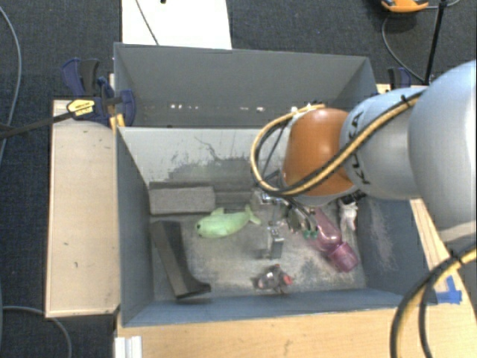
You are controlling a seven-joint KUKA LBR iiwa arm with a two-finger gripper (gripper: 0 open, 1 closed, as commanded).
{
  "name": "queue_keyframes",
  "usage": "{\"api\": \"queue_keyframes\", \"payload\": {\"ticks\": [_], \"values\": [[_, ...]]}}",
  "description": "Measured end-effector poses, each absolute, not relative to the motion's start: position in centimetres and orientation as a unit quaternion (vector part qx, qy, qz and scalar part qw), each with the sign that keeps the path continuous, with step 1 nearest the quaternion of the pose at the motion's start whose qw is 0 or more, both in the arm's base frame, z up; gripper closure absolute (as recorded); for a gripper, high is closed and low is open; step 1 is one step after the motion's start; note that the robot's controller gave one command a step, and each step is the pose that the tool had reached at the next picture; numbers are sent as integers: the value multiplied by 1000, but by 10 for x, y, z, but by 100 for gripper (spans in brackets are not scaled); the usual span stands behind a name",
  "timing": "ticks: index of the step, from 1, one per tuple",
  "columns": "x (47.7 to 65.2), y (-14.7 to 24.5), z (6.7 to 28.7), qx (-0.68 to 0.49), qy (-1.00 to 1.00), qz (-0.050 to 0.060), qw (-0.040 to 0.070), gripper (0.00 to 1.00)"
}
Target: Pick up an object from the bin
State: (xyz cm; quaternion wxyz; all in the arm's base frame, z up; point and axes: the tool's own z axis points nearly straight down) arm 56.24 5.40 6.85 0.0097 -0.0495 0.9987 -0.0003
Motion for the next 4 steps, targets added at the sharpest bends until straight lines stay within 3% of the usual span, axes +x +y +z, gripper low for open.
{"api": "queue_keyframes", "payload": {"ticks": [1,2,3,4], "values": [[553,121,71,-107,994,0,11,100],[553,121,71,-107,994,0,11,100],[557,126,114,-118,993,-1,8,100],[565,129,154,-123,992,0,15,100]]}}
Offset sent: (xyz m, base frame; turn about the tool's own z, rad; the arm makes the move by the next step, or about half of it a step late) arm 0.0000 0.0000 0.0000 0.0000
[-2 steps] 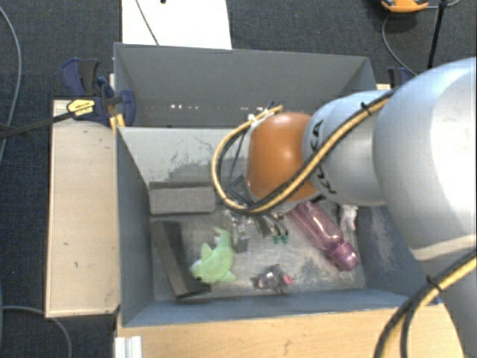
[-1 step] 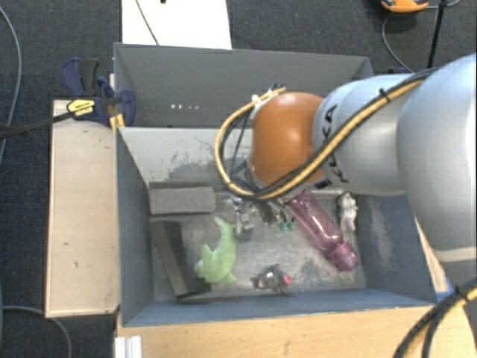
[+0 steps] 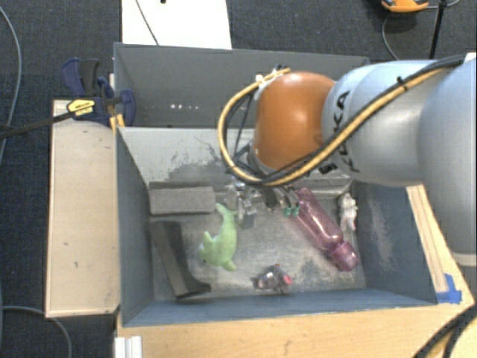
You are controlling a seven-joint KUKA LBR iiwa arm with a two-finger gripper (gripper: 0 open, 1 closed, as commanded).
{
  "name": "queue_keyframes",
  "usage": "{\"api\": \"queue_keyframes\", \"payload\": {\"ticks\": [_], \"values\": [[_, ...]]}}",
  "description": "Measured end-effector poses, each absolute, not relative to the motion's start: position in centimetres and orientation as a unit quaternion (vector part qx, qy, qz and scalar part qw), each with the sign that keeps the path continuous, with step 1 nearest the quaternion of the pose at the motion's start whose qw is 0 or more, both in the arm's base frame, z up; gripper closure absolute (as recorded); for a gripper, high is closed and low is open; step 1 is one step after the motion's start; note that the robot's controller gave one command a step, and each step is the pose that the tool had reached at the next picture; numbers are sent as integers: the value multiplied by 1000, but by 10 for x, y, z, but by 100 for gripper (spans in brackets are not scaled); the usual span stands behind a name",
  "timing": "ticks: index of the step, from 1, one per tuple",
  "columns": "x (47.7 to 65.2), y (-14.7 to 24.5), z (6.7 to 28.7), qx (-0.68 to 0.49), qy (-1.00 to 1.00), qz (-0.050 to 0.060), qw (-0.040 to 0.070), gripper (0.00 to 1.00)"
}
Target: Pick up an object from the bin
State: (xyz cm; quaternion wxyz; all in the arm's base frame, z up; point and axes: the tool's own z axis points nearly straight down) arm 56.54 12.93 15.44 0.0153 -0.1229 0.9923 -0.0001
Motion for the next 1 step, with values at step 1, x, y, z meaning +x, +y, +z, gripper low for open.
{"api": "queue_keyframes", "payload": {"ticks": [1], "values": [[573,140,160,-132,991,-1,10,100]]}}
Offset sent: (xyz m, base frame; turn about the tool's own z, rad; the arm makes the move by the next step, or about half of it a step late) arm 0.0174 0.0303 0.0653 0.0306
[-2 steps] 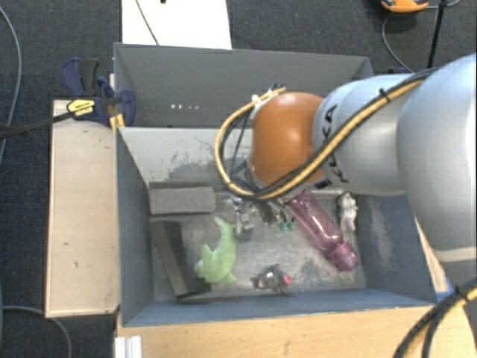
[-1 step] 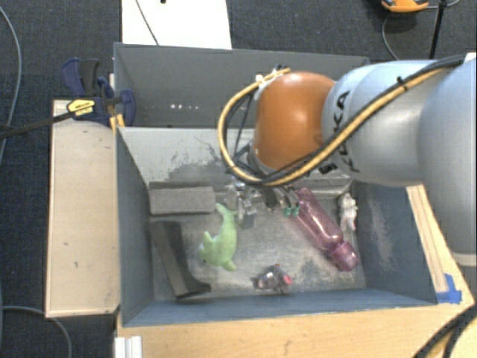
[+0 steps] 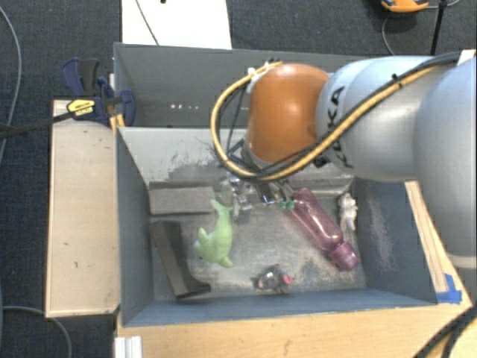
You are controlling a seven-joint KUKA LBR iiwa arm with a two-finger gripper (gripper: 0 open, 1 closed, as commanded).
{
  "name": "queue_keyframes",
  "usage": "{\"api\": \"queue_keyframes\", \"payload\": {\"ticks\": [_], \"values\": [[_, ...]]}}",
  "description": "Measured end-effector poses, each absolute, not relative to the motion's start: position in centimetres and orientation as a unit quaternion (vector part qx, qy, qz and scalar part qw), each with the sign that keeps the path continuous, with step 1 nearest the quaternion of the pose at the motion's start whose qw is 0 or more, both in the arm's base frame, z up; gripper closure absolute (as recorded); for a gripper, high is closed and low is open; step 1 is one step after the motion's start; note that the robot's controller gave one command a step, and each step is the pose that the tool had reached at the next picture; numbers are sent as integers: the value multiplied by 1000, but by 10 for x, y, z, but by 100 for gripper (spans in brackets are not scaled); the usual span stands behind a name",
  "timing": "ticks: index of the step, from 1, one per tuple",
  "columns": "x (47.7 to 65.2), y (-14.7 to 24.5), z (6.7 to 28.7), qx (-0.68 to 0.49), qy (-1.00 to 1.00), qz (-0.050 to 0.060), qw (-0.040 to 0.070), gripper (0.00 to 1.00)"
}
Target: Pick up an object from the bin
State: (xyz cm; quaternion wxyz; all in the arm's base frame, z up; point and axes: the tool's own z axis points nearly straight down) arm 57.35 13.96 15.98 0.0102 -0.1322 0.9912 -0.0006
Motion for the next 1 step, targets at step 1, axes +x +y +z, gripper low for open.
{"api": "queue_keyframes", "payload": {"ticks": [1], "values": [[584,160,221,-108,994,1,17,100]]}}
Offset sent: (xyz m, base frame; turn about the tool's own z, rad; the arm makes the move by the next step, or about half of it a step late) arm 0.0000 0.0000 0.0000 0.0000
